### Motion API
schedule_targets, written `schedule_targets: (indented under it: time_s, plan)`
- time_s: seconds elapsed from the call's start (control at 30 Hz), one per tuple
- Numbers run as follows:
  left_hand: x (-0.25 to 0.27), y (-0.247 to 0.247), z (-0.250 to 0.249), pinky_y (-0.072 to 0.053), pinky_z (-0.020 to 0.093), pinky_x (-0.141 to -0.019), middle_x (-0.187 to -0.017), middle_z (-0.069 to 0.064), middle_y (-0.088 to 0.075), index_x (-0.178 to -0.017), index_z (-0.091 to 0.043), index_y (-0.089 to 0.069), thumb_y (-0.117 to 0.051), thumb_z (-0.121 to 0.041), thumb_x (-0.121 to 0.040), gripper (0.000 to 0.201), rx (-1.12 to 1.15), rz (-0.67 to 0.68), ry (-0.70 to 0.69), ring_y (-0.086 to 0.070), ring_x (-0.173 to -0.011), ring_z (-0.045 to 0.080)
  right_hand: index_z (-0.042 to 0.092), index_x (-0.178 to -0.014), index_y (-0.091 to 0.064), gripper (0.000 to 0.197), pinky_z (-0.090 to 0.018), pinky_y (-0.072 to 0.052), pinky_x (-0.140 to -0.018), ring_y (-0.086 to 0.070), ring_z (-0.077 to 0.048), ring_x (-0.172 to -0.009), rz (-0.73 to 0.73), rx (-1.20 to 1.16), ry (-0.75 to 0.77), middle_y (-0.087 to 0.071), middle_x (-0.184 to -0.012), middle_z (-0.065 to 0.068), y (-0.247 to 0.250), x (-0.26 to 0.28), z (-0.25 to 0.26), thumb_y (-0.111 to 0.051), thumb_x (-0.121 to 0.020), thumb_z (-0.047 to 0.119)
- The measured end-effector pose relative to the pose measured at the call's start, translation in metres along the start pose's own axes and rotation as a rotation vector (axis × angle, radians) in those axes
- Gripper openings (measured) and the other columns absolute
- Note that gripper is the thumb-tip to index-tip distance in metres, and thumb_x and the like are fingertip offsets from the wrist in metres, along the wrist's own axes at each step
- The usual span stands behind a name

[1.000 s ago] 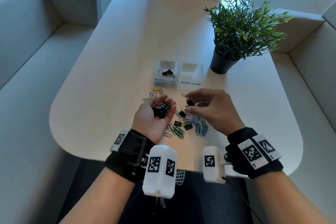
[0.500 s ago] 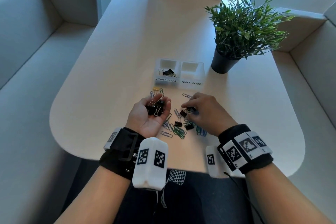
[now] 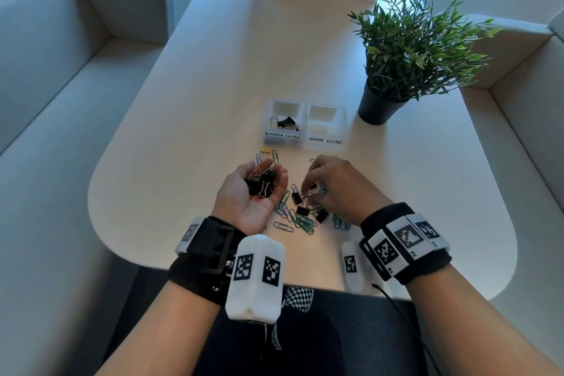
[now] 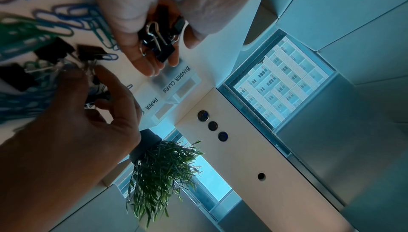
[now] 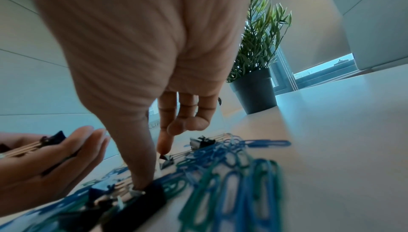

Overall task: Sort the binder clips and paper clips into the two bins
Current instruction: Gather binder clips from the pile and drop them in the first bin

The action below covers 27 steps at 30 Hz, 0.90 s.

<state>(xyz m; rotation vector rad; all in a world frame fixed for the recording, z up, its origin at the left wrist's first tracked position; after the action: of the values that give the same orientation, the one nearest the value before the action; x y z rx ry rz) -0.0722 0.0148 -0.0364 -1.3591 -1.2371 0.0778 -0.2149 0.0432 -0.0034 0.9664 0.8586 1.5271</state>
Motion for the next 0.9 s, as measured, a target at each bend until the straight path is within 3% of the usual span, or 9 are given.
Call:
schedule_targets:
  time_s: [0.23,0.33,0.4,0.63,0.73,0.9]
  plan:
    - [-0.0004,0.0027,-0.0036,-0.054,0.035,-0.079,-0.083,0.015,-0.058,-0.085,0.0,-0.059,-0.04,-0.021,-0.097,0.032,-0.016,0.001,-0.015,-0.059,-0.08,0.023,0.012,-0.084,-0.074,0.008,-0.02,-0.039,-0.077,-0.046,-0.012,-0.091,0.018,-0.015,-0.031,-0.055,-0.099,-0.003,-0.0023,-0.003,-0.0005,-0.068,-0.079,0.01]
    - [-0.0004,0.0033,-0.0046,-0.054,0.036,-0.077,-0.083,0.015,-0.058,-0.085,0.0,-0.059,-0.04,-0.021,-0.097,0.031,-0.014,0.0,-0.02,-0.059,-0.08,0.023,0.009,-0.078,-0.073,0.004,-0.01,-0.036,-0.066,-0.049,-0.012,-0.086,0.034,-0.052,-0.025,-0.056,-0.097,-0.004,-0.0029,-0.003,-0.0001,-0.07,-0.076,0.011]
    - [-0.0007,0.0034,-0.005,-0.055,0.037,-0.077,-0.083,0.015,-0.058,-0.085,0.0,-0.059,-0.04,-0.021,-0.097,0.031,-0.013,-0.003,-0.022,-0.059,-0.081,0.023,0.009,-0.076,-0.072,0.002,-0.003,-0.032,-0.064,-0.049,-0.012,-0.084,0.024,-0.074,-0.02,-0.058,-0.095,-0.004,-0.0025,-0.003,-0.0007,-0.07,-0.076,0.01]
    - [-0.0018,0.0038,-0.0054,-0.055,0.035,-0.077,-0.083,0.014,-0.058,-0.085,0.0,-0.06,-0.04,-0.021,-0.097,0.031,-0.014,-0.013,-0.03,-0.059,-0.08,0.023,0.01,-0.074,-0.072,0.003,-0.006,-0.032,-0.066,-0.049,-0.012,-0.083,-0.026,-0.091,0.032,-0.065,-0.085,-0.003,-0.0028,-0.0016,-0.0006,-0.07,-0.076,0.011]
    - [-0.0016,0.0029,-0.0052,-0.055,0.034,-0.076,-0.084,0.014,-0.058,-0.085,0.0,-0.06,-0.04,-0.021,-0.097,0.031,-0.022,-0.012,-0.032,-0.059,-0.08,0.022,0.01,-0.073,-0.072,0.003,-0.006,-0.032,-0.062,-0.049,-0.009,-0.071,-0.083,-0.092,0.054,-0.068,-0.076,-0.001,0.0007,-0.0005,-0.0002,-0.07,-0.075,0.012]
    - [-0.0011,0.0033,-0.004,-0.055,0.035,-0.076,-0.084,0.015,-0.058,-0.086,0.0,-0.059,-0.04,-0.021,-0.097,0.031,-0.018,-0.021,-0.033,-0.059,-0.079,0.022,0.011,-0.072,-0.07,0.003,-0.008,-0.034,-0.055,-0.047,0.002,-0.054,-0.125,-0.133,0.037,-0.058,-0.063,0.009,0.0052,0.0027,-0.0021,-0.072,-0.072,0.009]
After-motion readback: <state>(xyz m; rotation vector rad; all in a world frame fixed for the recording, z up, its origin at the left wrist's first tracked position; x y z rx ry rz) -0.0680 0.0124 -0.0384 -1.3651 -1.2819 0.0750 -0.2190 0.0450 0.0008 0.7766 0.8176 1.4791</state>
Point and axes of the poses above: each hand's wrist, its own x-axis away from the middle knuckle, its own y-axis out of the back of the hand, z = x × y, the point moved 4 cm from there along -x, towards the middle knuckle
